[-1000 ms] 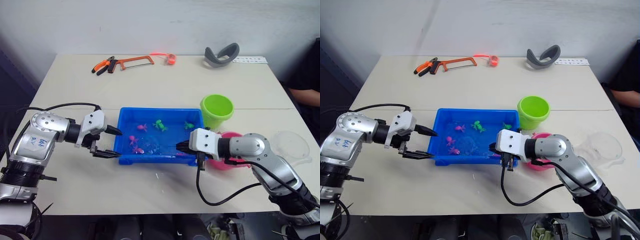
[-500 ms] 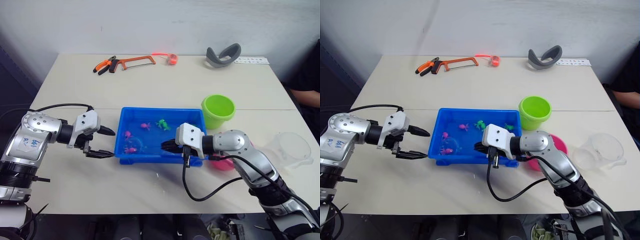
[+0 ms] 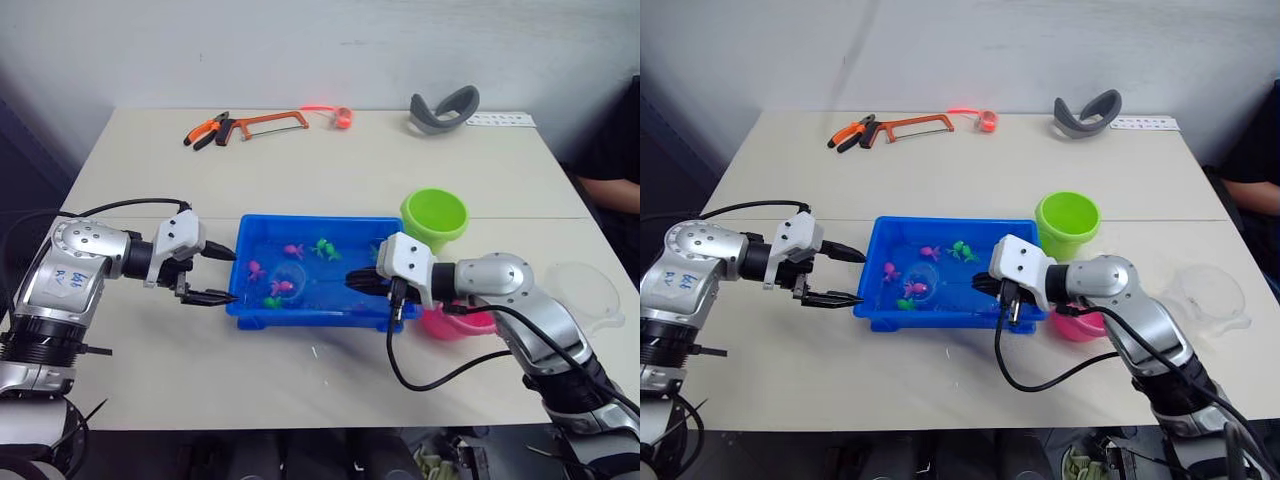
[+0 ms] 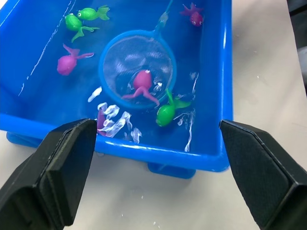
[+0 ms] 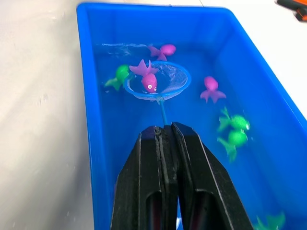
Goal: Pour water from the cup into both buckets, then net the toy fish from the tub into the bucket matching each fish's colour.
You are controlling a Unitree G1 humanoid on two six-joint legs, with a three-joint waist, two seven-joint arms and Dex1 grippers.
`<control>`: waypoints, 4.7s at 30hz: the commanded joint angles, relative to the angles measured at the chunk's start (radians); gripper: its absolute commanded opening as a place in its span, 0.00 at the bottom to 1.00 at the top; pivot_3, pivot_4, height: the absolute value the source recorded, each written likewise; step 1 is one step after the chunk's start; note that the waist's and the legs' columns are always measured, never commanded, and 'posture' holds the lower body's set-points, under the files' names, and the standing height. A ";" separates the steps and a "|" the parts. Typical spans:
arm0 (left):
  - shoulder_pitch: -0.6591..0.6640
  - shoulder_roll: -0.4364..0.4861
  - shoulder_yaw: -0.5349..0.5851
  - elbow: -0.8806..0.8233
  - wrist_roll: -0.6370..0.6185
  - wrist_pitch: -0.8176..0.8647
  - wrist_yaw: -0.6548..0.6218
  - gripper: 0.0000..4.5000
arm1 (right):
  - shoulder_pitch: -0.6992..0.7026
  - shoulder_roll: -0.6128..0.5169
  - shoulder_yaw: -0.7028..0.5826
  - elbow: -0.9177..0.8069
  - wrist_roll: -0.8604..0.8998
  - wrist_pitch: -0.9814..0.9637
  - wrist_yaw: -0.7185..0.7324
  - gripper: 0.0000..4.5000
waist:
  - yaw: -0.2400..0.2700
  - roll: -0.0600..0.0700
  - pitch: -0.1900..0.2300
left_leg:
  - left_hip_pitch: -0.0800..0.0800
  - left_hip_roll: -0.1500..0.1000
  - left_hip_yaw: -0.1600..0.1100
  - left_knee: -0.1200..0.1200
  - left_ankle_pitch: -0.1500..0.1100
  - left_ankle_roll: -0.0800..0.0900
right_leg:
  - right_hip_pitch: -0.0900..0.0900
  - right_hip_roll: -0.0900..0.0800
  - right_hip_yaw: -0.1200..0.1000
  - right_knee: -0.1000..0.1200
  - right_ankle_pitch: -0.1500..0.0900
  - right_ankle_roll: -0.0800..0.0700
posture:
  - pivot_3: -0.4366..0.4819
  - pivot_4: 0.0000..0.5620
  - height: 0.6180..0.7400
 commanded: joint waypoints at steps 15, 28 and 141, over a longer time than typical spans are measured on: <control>-0.140 -0.229 -0.021 -0.056 -0.104 0.126 -0.035 0.99 | 0.285 -0.173 -0.543 -0.363 0.319 0.268 -0.057 0.00 | 0.009 0.000 0.000 | 0.000 0.000 -0.001 0.001 0.000 0.000 | 0.002 0.000 0.000 0.000 0.000 0.000 | 0.48 0.27 1.00; -0.213 -0.398 -0.075 -0.021 -0.114 0.120 -0.052 0.99 | 0.687 -0.193 -1.312 -0.557 0.665 0.494 -0.065 0.00 | 0.032 0.000 0.000 | 0.001 -0.001 -0.001 0.002 0.000 0.000 | 0.003 0.002 0.001 -0.001 0.000 0.001 | 0.48 0.27 1.00; -0.053 -0.089 -0.023 -0.059 0.017 0.026 -0.045 0.99 | 0.237 -0.159 -0.318 -0.155 0.301 0.154 -0.180 0.00 | 0.001 0.001 0.000 | 0.017 0.000 0.000 -0.014 0.001 -0.002 | 0.018 -0.004 0.000 -0.016 0.000 0.001 | 0.48 0.27 1.00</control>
